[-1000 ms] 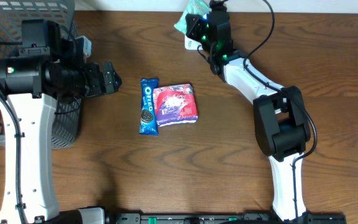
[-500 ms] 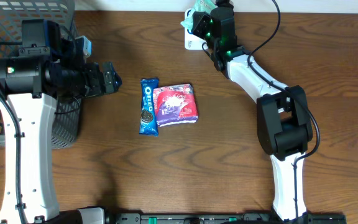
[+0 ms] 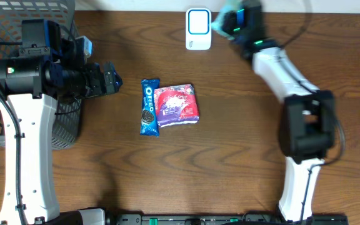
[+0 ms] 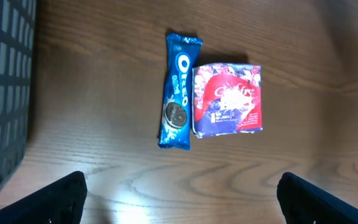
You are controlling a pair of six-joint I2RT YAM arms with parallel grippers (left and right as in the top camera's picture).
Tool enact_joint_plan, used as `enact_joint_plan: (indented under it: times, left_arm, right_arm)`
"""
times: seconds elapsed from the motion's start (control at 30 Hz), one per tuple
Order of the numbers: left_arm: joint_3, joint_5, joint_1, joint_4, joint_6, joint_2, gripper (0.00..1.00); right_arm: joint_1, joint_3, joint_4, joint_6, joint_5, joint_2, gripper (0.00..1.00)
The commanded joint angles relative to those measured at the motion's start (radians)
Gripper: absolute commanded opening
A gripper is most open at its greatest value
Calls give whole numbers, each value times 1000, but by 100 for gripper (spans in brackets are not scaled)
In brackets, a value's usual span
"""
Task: Scan the item barcode
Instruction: 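Carry the wipes pack to the far right and drop it there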
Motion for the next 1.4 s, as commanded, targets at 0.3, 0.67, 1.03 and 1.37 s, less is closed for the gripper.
enact_joint_plan:
  times: [0.3, 0.67, 1.03, 1.37]
  left_arm:
    - [3, -6, -2, -2, 13, 4, 98]
    - [3, -6, -2, -1, 13, 4, 98]
    - [3, -6, -2, -1, 13, 4, 98]
    - [3, -6, -2, -1, 13, 4, 98]
  right_arm:
    - [-436, 21, -492, -57, 35, -201, 8]
    - [-727, 18, -686, -355, 185, -168, 13]
    - [-847, 18, -661, -385, 171, -86, 34]
    - [-850, 18, -660, -416, 116, -50, 61]
